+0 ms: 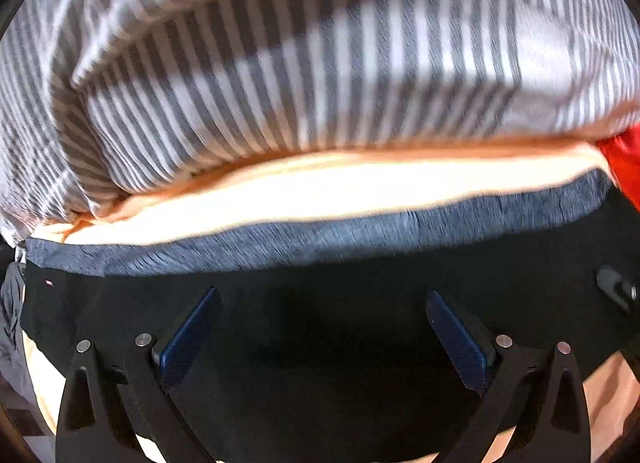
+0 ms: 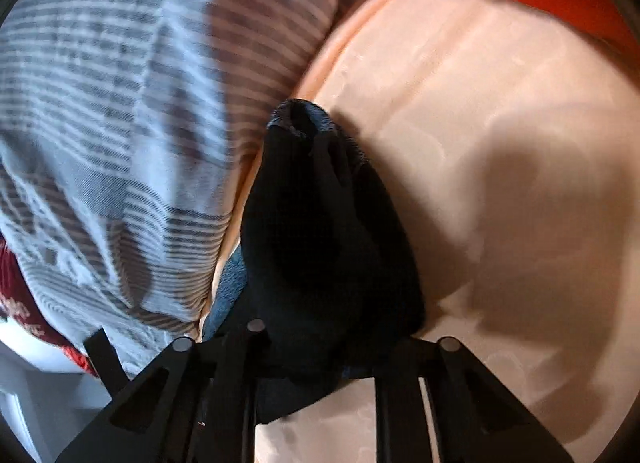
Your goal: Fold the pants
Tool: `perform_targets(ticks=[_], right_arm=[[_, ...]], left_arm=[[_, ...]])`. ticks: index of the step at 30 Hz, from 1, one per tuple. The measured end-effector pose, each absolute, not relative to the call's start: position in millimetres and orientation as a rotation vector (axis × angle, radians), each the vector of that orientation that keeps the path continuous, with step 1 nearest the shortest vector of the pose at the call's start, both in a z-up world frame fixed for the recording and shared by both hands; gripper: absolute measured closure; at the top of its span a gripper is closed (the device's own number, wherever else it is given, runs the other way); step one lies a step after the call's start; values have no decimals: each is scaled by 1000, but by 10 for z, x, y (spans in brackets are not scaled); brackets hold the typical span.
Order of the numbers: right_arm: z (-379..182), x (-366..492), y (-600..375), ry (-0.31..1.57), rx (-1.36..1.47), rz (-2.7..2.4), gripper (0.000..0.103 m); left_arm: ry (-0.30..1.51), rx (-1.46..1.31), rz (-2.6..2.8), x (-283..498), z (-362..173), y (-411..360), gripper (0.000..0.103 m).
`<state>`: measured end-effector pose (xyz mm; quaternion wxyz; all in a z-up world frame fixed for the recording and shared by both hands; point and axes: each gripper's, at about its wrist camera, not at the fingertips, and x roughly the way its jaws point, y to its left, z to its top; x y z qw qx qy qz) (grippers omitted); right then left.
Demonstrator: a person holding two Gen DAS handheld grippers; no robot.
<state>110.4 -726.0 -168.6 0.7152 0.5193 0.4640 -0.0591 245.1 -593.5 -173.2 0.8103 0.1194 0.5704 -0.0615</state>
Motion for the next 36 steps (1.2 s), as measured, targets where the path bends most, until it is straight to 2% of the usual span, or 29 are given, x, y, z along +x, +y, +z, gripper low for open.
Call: perform_targets(ticks=[3, 9, 14, 23, 29, 33, 36], right_arm=[[-1599, 1128, -7223, 1020, 1125, -107, 87], [-1502, 1138, -7167, 968, 1174, -78, 87], [-1217, 1204, -7009, 939, 1129, -24, 88], [-599, 1425, -6322, 930, 928, 86, 88], [-285, 1647, -5504, 978, 692, 152, 88], [-299, 1819, -4904, 1030, 548, 175, 87], [-414, 1950, -4430, 1072, 459, 179, 87]], left_arm=[[1208, 261, -100, 2516, -1736, -5829, 0], [1294, 243, -63, 2656, -2168, -5642, 0], [1236, 313, -85, 2606, -2147, -5664, 0], [1300, 198, -163, 2785, -2169, -5318, 0], [1220, 103, -212, 2888, -1737, -4709, 0], [1153, 106, -172, 2903, -1437, -4012, 0], [1166, 71, -104, 2913, -1371, -3384, 0]])
